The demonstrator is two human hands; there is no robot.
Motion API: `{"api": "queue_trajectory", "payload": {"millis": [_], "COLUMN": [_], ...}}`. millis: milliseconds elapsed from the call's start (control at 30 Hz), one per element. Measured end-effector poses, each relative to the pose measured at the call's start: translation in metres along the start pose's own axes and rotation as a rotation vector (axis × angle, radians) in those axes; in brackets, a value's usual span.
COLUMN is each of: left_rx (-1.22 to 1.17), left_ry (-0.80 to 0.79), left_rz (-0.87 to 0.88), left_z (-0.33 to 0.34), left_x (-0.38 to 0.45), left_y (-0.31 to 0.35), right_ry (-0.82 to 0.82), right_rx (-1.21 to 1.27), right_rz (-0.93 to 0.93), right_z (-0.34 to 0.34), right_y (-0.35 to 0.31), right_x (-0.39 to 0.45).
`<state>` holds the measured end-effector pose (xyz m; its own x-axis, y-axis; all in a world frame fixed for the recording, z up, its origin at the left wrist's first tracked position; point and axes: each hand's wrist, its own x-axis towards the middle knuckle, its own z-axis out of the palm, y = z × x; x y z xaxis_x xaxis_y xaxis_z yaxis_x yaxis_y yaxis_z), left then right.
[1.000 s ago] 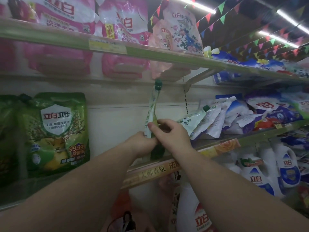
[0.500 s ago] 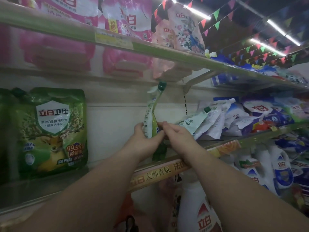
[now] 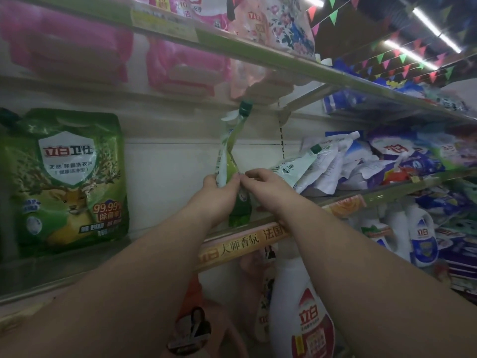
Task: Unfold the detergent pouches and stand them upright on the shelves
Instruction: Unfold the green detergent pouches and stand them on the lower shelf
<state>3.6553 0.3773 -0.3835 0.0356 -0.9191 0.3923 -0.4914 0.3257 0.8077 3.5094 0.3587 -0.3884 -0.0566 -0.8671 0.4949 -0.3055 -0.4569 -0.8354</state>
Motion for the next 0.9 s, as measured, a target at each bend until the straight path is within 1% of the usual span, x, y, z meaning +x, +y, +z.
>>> {"api": "queue_trajectory", "payload": {"millis": [100,233,333,400,533,767,900], "left_rx": [-0.041,-0.092,-0.096,-0.141,-0.238,-0.31,-0.339], "left_ry": [0.006,0.048,0.032,0.014,0.011,0.13,0.199], "left_rz": [-0.01,0.045,0.048,0.014,-0.036,-0.018,-0.015], "left_z": [0.0,-0.001,-0.002,-0.004,-0.009,-0.016,-0.02], "left_x": [0.0,0.001,-0.001,0.001,-0.002,-0.006,-0.01], "left_y": [-0.002,-0.002,0.001,0.002,0.006,0.01,0.011], "right_ry": [-0.048,-0.092,-0.119,-0.13,-0.11,-0.089,-0.107], "right_rx": [-0.099,-0.176,-0.213,-0.183,-0.042,-0.052,-0.14], "right_rz": [0.059,0.087,0.103,0.13,0.175,0.124,0.098], "right_z": [-0.002,-0.001,0.001,0.001,0.0,0.013,0.017], "right_y": [-0.003,-0.006,-0.008,-0.009,-0.012,-0.019,-0.023], "right_x": [-0.001,-0.001,-0.001,0.001,0.006,0.018,0.026]}}
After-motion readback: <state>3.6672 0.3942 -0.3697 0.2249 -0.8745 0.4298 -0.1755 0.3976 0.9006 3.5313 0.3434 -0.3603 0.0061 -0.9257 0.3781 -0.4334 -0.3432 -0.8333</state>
